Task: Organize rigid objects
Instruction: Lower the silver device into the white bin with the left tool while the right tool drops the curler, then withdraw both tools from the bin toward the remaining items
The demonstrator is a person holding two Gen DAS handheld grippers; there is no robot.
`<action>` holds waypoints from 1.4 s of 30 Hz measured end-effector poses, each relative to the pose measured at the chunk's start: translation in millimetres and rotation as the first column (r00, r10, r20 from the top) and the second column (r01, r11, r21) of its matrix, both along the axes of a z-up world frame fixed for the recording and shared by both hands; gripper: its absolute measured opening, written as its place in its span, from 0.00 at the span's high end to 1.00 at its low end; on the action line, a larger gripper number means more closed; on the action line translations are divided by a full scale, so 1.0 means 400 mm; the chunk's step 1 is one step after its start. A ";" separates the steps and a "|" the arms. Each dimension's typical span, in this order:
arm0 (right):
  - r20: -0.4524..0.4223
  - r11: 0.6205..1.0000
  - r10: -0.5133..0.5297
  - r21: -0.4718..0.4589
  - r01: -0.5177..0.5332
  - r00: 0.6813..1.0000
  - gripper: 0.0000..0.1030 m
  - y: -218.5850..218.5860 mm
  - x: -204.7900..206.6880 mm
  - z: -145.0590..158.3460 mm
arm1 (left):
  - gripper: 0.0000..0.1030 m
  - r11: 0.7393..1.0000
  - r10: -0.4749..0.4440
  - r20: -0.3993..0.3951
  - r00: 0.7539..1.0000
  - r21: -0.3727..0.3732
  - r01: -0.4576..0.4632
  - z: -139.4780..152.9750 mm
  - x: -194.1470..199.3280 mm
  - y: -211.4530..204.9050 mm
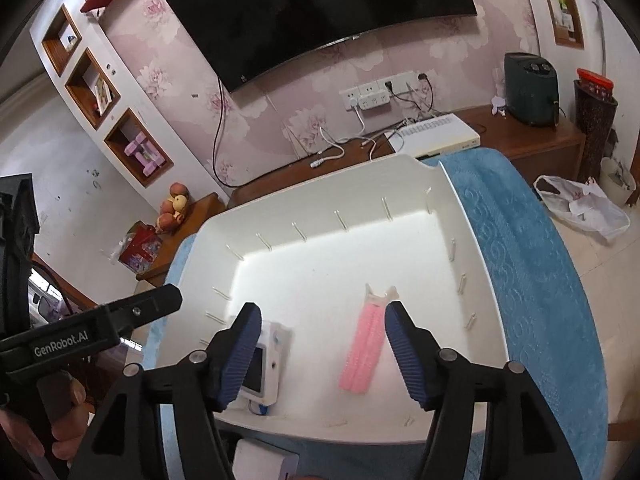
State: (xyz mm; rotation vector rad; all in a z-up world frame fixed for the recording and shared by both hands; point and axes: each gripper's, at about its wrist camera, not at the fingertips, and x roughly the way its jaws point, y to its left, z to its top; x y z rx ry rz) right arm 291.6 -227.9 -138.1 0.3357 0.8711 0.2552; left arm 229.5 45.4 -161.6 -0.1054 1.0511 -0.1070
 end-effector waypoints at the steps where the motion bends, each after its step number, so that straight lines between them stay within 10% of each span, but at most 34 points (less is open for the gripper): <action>1: 0.008 1.000 0.001 -0.002 -0.001 1.000 0.33 0.000 -0.001 0.006 | 0.24 1.000 0.002 0.012 1.000 0.004 -0.002 0.012 -0.005 0.001; 22: 0.205 0.999 0.004 -0.047 0.006 0.979 0.20 0.065 -0.248 0.215 | 0.20 1.000 -0.006 0.202 0.979 -0.004 0.007 0.178 -0.229 0.077; 42: 0.374 0.924 0.098 -0.379 0.056 0.922 0.19 0.196 -0.682 0.325 | 0.15 0.998 0.006 0.351 0.937 -0.065 0.018 0.270 -0.581 0.238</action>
